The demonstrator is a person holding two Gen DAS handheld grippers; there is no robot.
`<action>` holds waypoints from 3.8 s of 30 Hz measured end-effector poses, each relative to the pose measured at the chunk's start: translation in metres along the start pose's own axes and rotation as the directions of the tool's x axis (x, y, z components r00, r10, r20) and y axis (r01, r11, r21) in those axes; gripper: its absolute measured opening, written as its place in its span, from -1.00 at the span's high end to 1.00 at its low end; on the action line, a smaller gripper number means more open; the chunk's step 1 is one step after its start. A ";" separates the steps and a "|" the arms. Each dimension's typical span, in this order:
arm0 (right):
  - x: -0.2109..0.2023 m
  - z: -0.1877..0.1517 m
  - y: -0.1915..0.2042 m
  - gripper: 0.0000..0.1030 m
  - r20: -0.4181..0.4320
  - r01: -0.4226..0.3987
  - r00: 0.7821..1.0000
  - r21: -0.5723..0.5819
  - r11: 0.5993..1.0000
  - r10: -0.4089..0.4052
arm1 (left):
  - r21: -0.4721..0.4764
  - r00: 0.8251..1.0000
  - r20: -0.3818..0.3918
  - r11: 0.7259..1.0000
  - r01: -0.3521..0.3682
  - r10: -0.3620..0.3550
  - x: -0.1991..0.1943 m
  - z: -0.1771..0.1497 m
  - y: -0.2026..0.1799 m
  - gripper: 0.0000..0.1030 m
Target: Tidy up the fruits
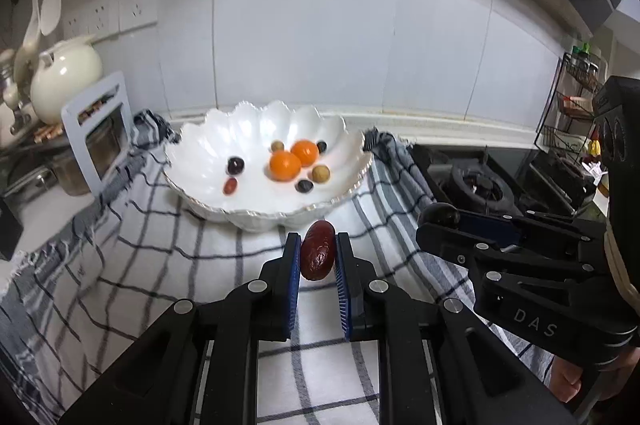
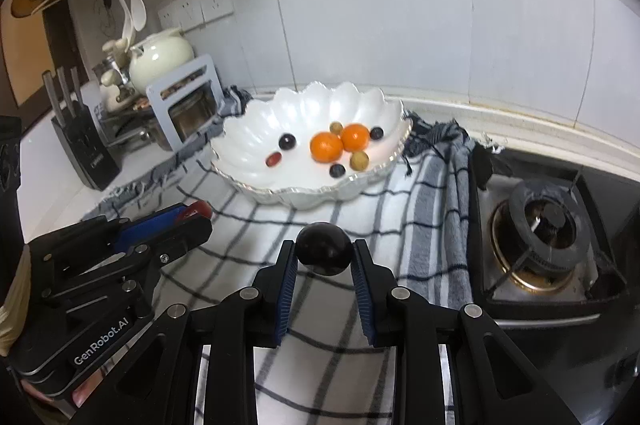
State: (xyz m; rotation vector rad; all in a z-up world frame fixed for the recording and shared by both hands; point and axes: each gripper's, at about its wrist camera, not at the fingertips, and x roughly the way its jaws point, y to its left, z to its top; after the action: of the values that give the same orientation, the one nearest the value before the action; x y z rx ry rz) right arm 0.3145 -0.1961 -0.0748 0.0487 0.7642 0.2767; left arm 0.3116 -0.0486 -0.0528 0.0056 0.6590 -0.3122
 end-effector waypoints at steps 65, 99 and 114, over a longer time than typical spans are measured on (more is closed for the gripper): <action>0.124 0.137 0.002 -0.15 -0.045 0.150 0.988 0.015 0.989 -0.149 | 0.061 0.989 -0.097 0.993 -0.102 0.108 0.104 0.115 0.099 -0.34; -0.137 0.025 0.048 -0.54 0.314 0.230 0.923 0.011 0.973 -0.222 | -0.012 0.952 0.204 0.972 -0.233 0.230 -0.142 0.030 0.015 -1.00; -0.211 -0.047 0.062 -0.54 0.317 0.188 0.930 0.022 0.982 -0.185 | -0.010 0.946 0.230 0.972 -0.233 0.229 -0.223 -0.034 -0.026 -1.00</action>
State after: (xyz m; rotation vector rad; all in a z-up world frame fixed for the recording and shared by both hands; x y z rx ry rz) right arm 0.1224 -0.1948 0.0427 0.0120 0.4413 0.0865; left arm 0.1173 -0.0066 0.0567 0.0626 0.4194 -0.0895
